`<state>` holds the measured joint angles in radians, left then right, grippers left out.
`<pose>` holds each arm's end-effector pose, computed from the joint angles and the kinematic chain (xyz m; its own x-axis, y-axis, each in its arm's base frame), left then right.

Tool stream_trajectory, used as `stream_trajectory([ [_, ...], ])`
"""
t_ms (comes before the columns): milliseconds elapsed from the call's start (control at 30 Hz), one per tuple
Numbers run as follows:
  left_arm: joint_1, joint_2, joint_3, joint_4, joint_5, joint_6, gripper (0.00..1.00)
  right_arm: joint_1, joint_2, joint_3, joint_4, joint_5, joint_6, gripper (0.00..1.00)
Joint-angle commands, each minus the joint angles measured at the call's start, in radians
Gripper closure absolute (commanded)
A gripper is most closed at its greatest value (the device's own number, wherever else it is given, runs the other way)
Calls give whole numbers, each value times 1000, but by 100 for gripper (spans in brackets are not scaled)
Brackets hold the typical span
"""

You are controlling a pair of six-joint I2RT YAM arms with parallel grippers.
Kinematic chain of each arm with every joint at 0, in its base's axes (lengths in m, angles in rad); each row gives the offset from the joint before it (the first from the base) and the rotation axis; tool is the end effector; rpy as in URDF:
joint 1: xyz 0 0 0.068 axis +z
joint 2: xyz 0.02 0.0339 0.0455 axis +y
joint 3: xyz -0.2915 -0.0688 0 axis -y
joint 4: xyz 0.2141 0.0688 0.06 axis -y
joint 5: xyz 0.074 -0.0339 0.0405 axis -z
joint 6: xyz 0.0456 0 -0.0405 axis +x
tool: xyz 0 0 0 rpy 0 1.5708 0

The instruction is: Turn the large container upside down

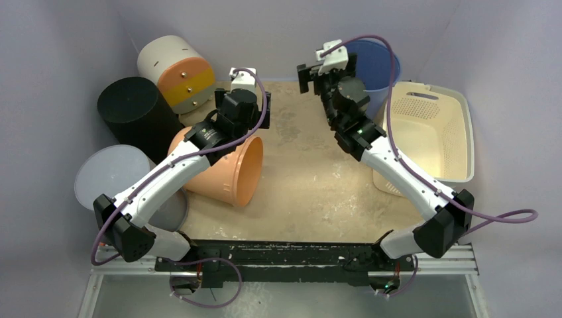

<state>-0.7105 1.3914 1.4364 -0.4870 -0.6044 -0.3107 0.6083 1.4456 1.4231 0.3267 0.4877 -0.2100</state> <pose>0.2291 -0.1630 0.4222 -0.3538 -0.0275 -0.9349 0.0411 0.9981 -0.0449 0.2650 0.1585 0.4921 0.2692 -0.0370 -0.9624 -0.0837 0.9946 -0.0616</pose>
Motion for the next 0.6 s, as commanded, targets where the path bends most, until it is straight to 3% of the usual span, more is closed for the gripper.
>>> stream_trajectory([
  [0, -7, 8, 84, -29, -3, 21, 7, 80, -39, -75, -76, 6, 55, 5],
  [233, -7, 34, 225, -136, -122, 70, 7, 170, -202, -237, -130, -27, 175, 7],
  [367, -7, 21, 310, -182, -188, 85, 7, 188, -303, -340, -133, -151, 280, 10],
  [567, -7, -99, 308, -137, -242, 101, 7, 235, -261, -415, -68, -315, 389, 11],
])
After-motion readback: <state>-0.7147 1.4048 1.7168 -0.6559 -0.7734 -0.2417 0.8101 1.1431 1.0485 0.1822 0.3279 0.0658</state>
